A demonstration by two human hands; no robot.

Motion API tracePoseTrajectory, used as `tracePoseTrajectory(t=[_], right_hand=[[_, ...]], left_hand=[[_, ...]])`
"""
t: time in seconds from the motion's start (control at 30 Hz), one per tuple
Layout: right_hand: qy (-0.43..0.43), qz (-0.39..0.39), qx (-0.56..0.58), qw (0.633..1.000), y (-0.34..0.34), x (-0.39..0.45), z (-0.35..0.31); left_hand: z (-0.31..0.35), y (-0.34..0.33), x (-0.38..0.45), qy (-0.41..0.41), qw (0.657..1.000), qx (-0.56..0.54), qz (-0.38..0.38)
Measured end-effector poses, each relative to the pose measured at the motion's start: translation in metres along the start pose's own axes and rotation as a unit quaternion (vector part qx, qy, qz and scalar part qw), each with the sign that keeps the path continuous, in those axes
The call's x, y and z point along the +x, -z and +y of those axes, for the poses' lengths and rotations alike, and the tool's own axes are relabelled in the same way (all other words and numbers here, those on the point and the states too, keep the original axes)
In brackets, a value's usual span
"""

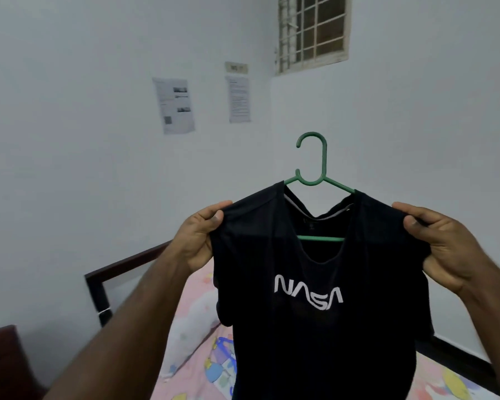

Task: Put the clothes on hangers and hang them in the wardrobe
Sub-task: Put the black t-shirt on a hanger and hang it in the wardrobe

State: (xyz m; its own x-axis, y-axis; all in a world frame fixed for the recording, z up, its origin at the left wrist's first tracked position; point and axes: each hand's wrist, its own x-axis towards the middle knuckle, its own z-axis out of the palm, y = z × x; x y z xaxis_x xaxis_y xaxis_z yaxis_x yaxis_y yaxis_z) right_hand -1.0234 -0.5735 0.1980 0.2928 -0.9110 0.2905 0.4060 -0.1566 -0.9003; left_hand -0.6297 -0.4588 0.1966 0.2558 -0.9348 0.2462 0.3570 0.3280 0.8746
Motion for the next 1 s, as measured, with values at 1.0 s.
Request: tracePoseTrajectory(t=[1.0], right_hand=[[-0.084,-0.310,0.101,0.942,-0.313,-0.132,0.042]], left_hand=[[0.188,0.134,-0.393,-0.185,0.919,0.115,0.329]])
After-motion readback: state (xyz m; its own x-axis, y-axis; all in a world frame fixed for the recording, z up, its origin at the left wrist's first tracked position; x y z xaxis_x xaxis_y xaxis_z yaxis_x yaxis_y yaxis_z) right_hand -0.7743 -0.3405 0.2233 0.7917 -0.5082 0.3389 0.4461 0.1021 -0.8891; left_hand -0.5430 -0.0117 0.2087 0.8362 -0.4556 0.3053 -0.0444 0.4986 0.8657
